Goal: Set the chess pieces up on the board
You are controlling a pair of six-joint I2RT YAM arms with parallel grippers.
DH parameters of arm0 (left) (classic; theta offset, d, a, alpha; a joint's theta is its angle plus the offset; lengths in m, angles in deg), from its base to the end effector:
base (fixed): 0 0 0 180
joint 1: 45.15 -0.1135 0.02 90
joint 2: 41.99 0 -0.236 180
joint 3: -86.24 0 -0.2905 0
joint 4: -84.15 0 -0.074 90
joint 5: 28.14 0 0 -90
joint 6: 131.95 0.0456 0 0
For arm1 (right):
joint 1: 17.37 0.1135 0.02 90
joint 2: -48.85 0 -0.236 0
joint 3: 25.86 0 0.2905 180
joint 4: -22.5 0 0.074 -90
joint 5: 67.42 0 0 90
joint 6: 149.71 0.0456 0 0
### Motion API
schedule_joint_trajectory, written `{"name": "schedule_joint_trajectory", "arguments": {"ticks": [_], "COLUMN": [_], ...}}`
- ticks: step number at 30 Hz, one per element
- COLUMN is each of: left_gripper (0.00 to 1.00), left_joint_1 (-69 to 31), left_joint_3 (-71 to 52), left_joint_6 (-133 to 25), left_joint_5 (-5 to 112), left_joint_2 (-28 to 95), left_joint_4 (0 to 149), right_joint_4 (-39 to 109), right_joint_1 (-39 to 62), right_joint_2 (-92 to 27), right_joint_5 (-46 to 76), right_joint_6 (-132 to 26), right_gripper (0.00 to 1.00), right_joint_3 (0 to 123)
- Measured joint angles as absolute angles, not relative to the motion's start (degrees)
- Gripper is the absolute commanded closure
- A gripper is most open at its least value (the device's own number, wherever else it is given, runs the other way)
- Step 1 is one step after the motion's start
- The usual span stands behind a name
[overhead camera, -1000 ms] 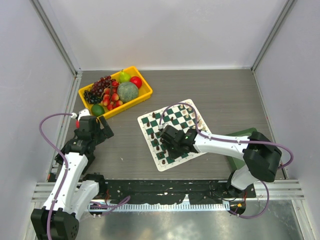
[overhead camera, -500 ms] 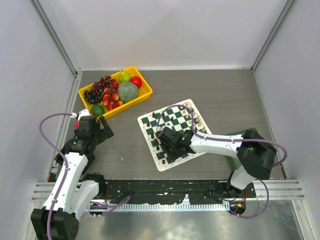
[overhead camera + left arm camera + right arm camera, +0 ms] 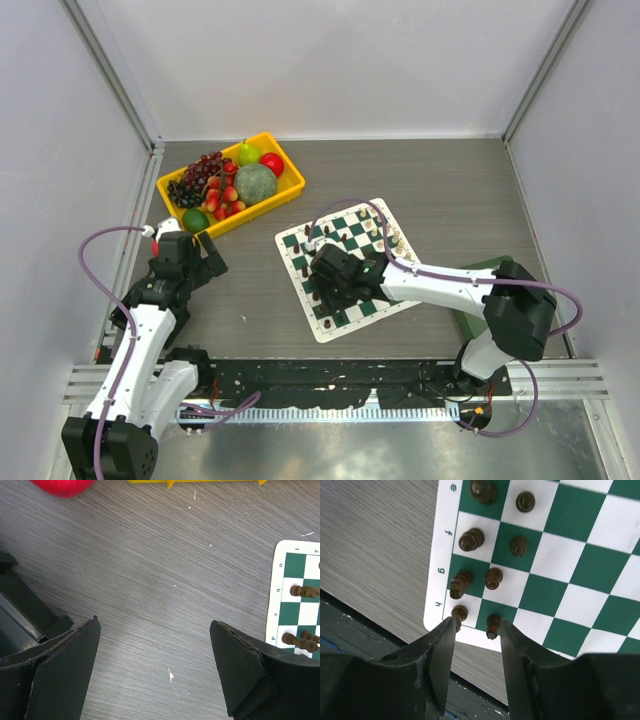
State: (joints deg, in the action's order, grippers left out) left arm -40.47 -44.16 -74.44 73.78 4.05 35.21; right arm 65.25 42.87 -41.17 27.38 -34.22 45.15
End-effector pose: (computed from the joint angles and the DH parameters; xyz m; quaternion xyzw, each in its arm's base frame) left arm 0.2294 -0.0093 0.2170 -0.2594 0.8837 -0.0293 0.3885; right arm 0.1777 0.3030 0.1497 -0.2796 0.9278 0.1360 0.2063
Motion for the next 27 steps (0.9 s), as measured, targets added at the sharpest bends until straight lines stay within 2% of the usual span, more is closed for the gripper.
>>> {"name": "schedule_joint_trajectory", "arguments": {"ticks": [27], "left_gripper": [0.01], "left_joint_1": [-40.5], "left_joint_3": [-44.2], "left_joint_6": [-74.3], "left_joint_5": [73.8], "left_joint_2": [4.0], "left_joint_4": [35.2], "right_joint_4": [64.4], "right_joint_1": [39.1], "right_joint_2": [-47.2], "right_joint_5": [26.5], "right_joint_6": [-34.4], "right_gripper": [0.67], "right_joint_3": [48.9]}}
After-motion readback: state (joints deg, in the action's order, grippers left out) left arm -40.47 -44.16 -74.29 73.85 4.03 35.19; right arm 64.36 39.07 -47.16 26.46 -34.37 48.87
